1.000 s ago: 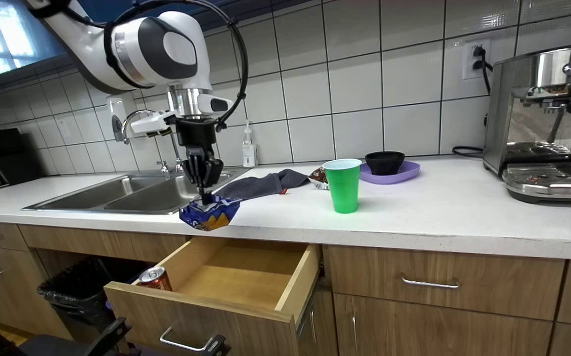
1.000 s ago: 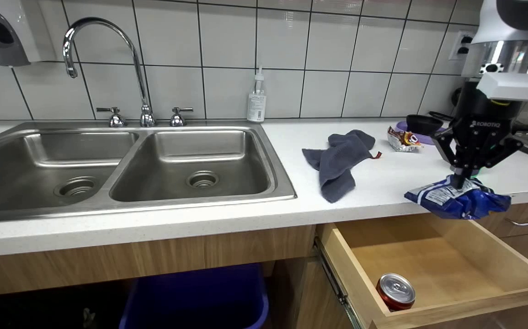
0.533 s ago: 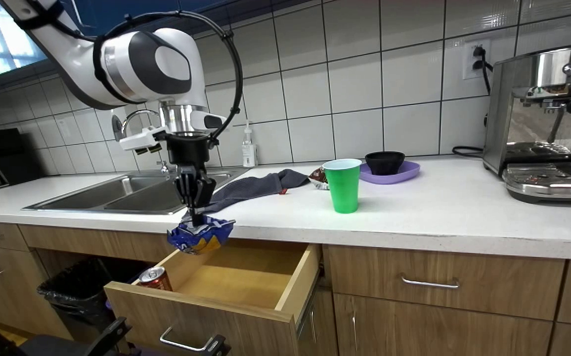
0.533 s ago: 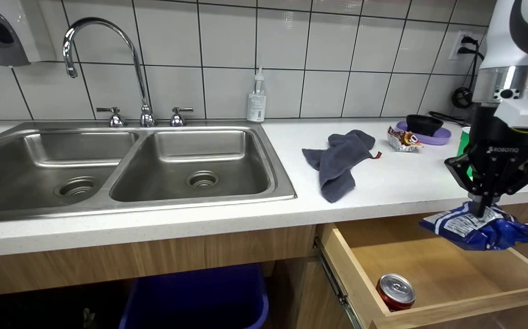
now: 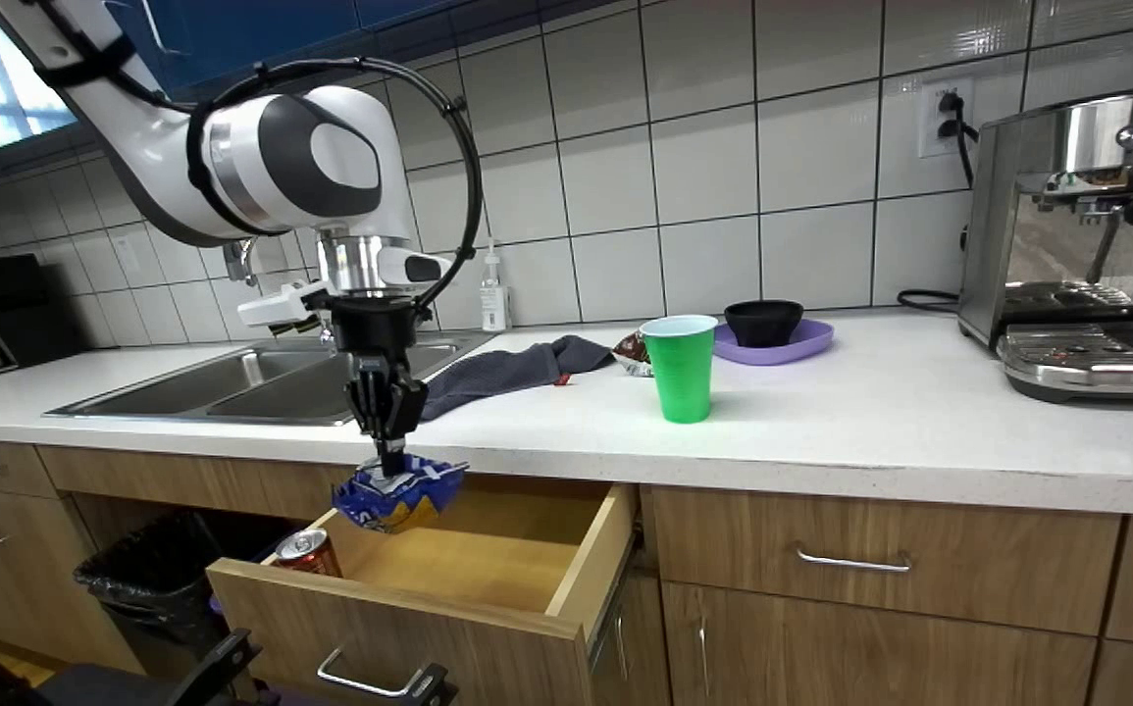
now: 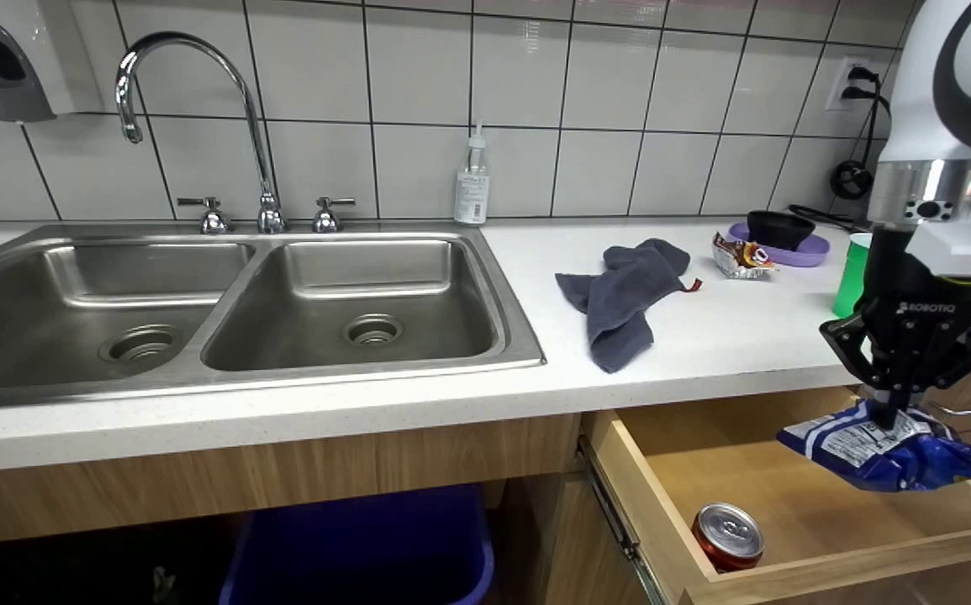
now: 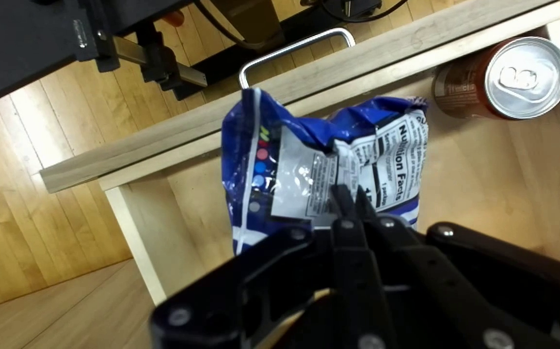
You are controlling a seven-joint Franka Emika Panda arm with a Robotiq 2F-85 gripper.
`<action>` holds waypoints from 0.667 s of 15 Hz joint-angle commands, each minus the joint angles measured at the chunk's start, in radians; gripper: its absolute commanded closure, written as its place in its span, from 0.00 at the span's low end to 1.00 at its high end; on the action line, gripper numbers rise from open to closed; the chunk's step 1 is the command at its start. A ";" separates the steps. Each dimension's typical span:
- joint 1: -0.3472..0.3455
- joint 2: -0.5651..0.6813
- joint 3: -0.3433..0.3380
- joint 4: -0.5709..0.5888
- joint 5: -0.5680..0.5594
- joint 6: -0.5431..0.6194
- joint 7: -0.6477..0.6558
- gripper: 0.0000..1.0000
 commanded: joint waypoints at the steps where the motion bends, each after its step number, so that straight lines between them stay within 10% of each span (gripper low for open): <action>1: -0.015 0.047 0.013 0.002 -0.043 0.064 0.062 1.00; 10: 0.004 0.182 -0.019 0.032 -0.117 0.152 0.176 1.00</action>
